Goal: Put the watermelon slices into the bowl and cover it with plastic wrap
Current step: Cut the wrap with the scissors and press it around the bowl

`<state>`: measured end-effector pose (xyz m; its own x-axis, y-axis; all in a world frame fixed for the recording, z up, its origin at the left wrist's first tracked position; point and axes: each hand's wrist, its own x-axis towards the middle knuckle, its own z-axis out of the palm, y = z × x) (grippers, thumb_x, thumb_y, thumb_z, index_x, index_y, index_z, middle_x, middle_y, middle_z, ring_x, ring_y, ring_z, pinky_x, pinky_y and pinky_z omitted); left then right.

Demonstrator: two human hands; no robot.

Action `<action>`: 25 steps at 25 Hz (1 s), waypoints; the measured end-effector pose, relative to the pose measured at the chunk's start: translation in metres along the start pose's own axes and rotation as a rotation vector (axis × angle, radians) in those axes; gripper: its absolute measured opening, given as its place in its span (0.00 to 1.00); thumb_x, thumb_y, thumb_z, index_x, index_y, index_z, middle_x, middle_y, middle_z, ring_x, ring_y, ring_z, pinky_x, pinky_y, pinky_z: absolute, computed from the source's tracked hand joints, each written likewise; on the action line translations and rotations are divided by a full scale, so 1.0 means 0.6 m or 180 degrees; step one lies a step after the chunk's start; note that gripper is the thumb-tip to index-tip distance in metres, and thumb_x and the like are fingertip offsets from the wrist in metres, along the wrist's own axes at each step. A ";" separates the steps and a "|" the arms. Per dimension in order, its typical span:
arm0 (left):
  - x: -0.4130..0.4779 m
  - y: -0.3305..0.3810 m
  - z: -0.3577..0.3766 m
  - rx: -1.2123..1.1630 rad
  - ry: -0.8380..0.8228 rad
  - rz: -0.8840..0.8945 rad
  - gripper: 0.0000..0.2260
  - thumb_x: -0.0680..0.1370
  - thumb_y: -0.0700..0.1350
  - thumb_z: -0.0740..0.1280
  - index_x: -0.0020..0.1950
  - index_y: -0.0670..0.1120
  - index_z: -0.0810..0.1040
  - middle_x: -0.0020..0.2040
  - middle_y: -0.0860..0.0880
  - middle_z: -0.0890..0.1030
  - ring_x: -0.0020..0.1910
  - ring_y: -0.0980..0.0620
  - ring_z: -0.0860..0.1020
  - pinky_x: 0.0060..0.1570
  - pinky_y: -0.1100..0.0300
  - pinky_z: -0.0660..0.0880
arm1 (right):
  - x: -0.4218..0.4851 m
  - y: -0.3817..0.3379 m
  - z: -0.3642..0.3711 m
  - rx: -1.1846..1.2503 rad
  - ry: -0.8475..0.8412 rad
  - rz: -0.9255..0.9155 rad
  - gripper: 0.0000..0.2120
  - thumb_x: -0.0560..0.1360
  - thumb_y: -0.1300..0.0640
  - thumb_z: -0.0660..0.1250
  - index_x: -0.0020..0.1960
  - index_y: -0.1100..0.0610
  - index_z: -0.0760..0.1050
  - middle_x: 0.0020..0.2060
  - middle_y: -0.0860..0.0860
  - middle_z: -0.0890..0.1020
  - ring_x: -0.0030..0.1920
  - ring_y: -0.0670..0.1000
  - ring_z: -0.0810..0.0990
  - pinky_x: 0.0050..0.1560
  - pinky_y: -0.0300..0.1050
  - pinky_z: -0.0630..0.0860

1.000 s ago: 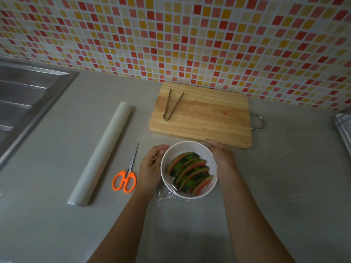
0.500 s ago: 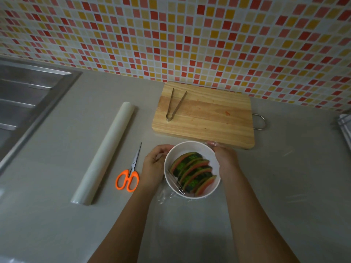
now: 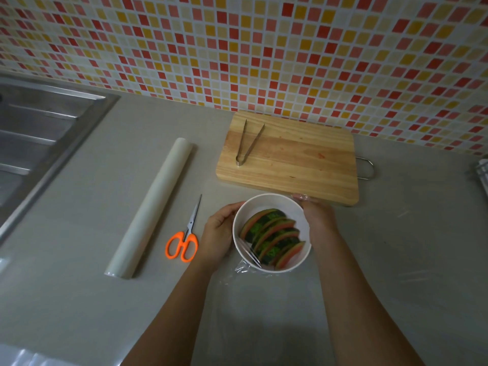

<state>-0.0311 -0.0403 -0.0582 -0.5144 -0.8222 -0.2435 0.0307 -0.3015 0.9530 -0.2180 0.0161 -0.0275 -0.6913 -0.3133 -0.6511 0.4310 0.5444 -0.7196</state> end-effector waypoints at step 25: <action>-0.032 -0.010 0.037 0.0371 0.0322 -0.0017 0.23 0.82 0.57 0.46 0.68 0.52 0.73 0.59 0.50 0.80 0.56 0.58 0.79 0.49 0.69 0.78 | 0.013 0.005 0.004 0.0072 -0.0091 0.0392 0.08 0.69 0.56 0.69 0.41 0.60 0.81 0.32 0.59 0.82 0.28 0.55 0.79 0.31 0.45 0.76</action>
<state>-0.0407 -0.0119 -0.0550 -0.4253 -0.8669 -0.2600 -0.0746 -0.2528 0.9646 -0.2206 0.0133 -0.0358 -0.6158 -0.2674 -0.7412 0.5249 0.5624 -0.6389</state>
